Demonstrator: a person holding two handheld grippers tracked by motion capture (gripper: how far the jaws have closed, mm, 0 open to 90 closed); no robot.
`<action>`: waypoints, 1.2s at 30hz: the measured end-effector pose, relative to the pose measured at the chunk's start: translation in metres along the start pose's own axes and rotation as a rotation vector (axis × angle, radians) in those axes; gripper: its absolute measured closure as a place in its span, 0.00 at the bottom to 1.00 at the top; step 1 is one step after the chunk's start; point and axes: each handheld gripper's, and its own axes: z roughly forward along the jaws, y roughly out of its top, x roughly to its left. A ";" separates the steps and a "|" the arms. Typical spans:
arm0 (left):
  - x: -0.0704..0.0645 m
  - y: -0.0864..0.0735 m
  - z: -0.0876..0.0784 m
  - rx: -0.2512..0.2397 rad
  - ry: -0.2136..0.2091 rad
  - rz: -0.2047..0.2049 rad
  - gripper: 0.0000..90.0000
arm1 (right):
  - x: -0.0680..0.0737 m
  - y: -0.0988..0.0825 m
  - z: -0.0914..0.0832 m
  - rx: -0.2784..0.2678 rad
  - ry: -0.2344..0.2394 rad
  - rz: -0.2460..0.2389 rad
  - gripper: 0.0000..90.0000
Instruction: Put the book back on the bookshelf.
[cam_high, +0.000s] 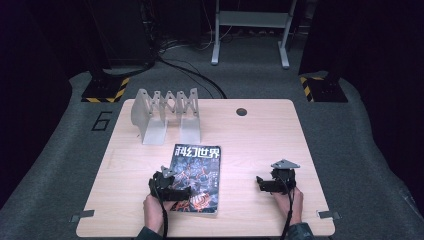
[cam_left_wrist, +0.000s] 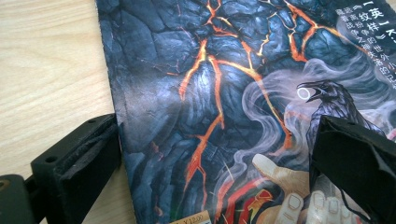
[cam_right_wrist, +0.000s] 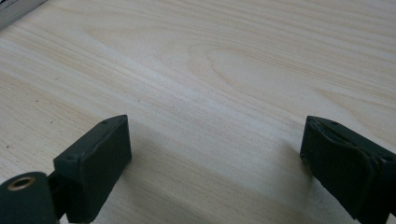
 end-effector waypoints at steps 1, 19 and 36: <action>-0.001 0.001 0.000 0.009 -0.002 -0.001 0.01 | 0.000 0.000 0.000 0.000 0.000 0.001 0.09; -0.007 0.004 0.000 -0.048 -0.063 -0.015 0.06 | 0.000 0.000 -0.001 0.004 -0.001 0.000 0.09; 0.045 -0.006 0.004 -0.081 0.107 -0.010 0.00 | -0.001 -0.001 -0.003 0.000 0.024 0.000 0.15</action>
